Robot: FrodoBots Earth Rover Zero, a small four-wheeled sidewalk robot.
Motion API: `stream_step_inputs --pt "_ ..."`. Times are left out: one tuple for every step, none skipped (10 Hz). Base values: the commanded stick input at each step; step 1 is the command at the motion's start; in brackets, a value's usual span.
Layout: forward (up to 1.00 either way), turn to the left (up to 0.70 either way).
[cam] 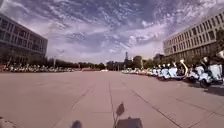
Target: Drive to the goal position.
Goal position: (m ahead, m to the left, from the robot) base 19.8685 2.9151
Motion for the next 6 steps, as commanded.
stream_step_inputs --pt "0.70 0.00" --pt "0.70 0.00" --pt "0.70 0.00" --pt "0.70 0.00" --pt "0.70 0.00" --pt "0.70 0.00"
